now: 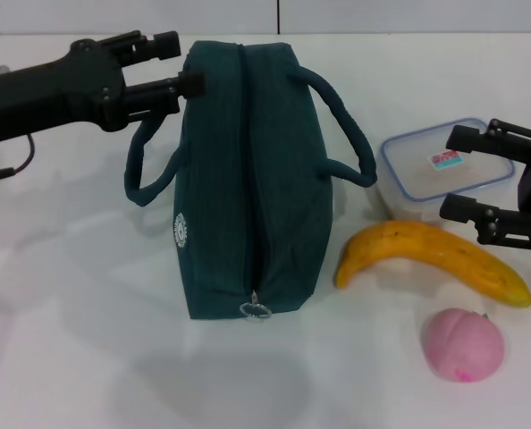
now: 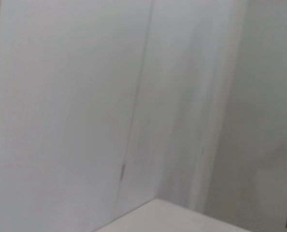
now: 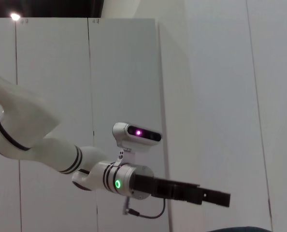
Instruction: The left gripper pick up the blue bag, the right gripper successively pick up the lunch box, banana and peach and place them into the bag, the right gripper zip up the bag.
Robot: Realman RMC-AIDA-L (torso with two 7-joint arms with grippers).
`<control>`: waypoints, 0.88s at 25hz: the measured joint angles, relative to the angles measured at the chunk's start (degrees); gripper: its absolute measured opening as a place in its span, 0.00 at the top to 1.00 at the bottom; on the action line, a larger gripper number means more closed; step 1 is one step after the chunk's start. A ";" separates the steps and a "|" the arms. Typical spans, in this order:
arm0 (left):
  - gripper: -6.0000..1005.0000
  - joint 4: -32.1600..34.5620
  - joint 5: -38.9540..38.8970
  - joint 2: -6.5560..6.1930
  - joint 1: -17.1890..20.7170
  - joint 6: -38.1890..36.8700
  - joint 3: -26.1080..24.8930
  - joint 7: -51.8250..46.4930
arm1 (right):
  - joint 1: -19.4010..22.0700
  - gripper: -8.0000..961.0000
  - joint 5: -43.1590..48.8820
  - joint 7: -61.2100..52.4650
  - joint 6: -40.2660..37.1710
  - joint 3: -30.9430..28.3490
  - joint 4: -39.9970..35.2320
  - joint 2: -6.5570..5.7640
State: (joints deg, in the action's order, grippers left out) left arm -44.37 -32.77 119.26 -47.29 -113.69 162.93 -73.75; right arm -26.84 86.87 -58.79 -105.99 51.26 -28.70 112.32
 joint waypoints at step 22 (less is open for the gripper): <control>0.29 5.08 4.62 0.38 0.60 10.95 0.02 -8.97 | -0.37 0.26 -0.13 -0.15 0.87 0.02 -0.13 1.59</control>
State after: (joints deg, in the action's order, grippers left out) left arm -39.29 -28.15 119.64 -46.69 -102.74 162.95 -82.73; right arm -27.21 86.74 -58.94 -105.12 51.28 -28.83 113.91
